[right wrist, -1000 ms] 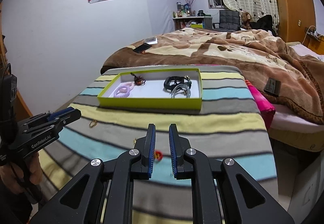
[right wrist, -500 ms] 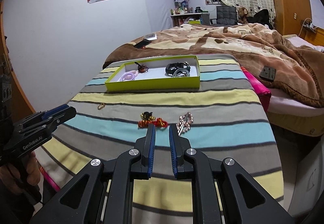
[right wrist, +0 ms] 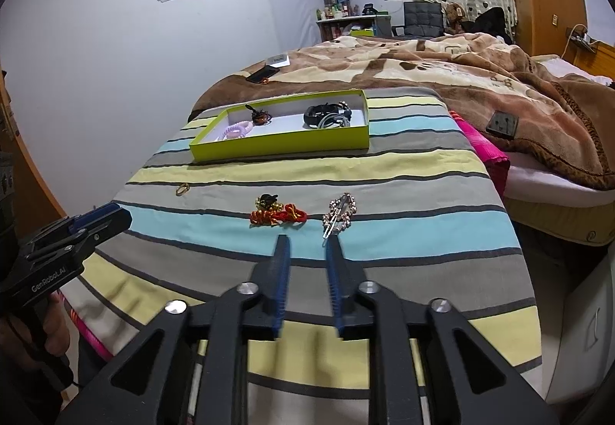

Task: Organize jewelry
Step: 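Grasp the rhinestone hair clip with the right gripper while the left grasps the red knotted charm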

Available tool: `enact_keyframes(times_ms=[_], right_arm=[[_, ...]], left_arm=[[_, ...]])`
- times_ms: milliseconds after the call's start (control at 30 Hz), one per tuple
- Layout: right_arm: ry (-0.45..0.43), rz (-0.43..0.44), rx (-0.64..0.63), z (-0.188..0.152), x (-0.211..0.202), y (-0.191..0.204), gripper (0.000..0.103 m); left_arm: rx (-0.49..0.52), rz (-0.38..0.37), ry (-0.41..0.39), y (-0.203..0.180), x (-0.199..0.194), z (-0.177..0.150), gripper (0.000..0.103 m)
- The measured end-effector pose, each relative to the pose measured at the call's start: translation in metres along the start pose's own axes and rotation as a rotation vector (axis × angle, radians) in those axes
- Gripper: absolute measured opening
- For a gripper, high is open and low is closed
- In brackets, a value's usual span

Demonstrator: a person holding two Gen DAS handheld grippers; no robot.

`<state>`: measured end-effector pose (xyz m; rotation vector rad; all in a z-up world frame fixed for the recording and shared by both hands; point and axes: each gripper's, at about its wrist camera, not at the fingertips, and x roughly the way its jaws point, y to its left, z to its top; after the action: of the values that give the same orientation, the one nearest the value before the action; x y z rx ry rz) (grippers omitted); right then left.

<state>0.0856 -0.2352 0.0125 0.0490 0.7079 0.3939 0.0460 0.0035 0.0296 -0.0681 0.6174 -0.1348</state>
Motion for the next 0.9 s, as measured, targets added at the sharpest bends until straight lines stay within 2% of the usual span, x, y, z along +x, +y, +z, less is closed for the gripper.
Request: enact_keyframes(times_ms=[600, 900], right_arm=[[0.064, -0.042, 0.033, 0.01, 0.04, -0.01, 0.03], [0.16, -0.096, 0.026, 0.017, 0.075, -0.012, 0.03]], left_arm=[[0.019, -0.028, 0.026, -0.006, 0.026, 0.007, 0.035], [0.025, -0.043, 0.033, -0.009, 0.036, 0.012, 0.035]])
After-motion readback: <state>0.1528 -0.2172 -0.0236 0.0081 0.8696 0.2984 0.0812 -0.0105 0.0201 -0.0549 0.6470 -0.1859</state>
